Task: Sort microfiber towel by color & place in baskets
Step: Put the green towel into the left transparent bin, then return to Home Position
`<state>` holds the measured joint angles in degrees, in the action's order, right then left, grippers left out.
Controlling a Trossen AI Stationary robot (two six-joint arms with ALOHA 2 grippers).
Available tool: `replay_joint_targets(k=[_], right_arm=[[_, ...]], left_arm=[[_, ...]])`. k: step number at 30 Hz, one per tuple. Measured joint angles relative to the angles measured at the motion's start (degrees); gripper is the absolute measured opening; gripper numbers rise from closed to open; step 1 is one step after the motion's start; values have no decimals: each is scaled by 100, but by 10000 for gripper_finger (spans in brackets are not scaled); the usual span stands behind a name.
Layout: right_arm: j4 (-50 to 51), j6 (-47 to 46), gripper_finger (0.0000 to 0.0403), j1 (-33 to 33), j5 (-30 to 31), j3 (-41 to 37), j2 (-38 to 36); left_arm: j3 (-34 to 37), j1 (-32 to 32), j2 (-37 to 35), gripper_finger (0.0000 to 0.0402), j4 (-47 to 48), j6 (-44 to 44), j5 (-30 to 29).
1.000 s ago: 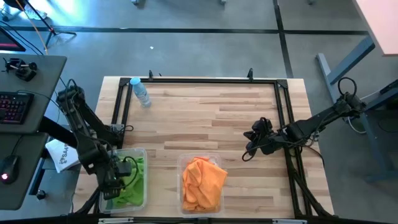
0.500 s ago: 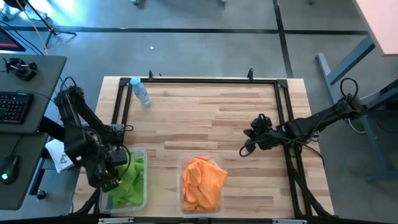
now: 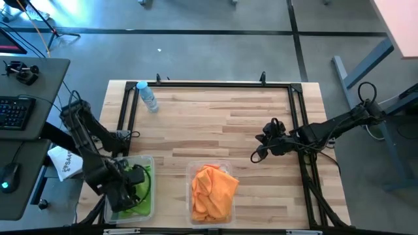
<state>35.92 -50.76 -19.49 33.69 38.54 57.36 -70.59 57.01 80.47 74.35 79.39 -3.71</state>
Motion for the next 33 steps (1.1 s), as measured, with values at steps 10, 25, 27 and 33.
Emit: replay_joint_targets(k=[10, 25, 27, 33], right_arm=[[-108, 24, 11, 0, -76, 0, 0], [-35, 728, 11, 0, -92, 0, -2], [-37, 730, 11, 0, -78, 0, -2], [-98, 732, 11, 0, 52, 0, -2]], left_arm=[[0, -201, -16, 156, 632, 285, 195], [0, -986, -1515, 174, 863, -212, -30], [0, -1024, -1738, 174, 882, -489, -843], [0, -1299, -2047, 169, 1042, -2235, -3649]])
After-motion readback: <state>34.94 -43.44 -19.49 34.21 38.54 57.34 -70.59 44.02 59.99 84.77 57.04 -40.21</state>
